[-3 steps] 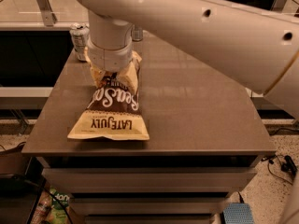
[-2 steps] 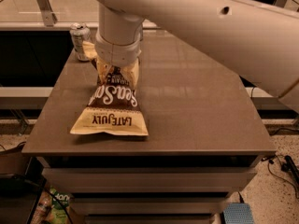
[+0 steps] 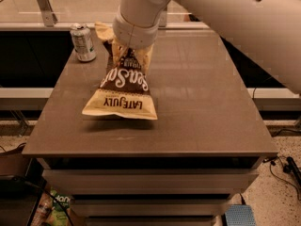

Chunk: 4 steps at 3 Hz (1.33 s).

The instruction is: Move brown chip bag near redbull can

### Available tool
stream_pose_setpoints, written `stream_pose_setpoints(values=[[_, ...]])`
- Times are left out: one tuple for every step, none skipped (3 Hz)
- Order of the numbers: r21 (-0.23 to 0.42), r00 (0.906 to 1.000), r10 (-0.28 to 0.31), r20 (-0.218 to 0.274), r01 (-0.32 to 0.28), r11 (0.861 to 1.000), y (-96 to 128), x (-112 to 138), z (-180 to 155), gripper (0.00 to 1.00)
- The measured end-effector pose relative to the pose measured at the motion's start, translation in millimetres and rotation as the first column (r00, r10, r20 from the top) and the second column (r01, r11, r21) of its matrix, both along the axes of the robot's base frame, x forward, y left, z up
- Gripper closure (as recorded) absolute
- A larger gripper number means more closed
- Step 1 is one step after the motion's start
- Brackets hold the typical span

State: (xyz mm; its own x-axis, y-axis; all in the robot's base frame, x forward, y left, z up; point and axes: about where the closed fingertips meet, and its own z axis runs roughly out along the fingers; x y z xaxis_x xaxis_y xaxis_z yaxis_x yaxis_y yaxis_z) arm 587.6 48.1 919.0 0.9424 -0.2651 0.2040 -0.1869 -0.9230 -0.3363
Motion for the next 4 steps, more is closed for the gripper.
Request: stream_pose_setpoints(values=[[0.031, 0.9988, -0.030, 0.038, 0.029, 0.999, -14.4, 12.4, 18.2, 1.00], [0.044, 0.9970, -0.051, 0.058, 0.049, 0.998, -25.4, 23.9, 34.5, 1.00], [0.044, 0.9954, -0.066, 0.069, 0.063, 0.997, -32.2, 36.7, 50.8, 1.00], [0.038, 0.9935, -0.089, 0.071, 0.086, 0.996, -41.6, 55.2, 68.9, 1.00]])
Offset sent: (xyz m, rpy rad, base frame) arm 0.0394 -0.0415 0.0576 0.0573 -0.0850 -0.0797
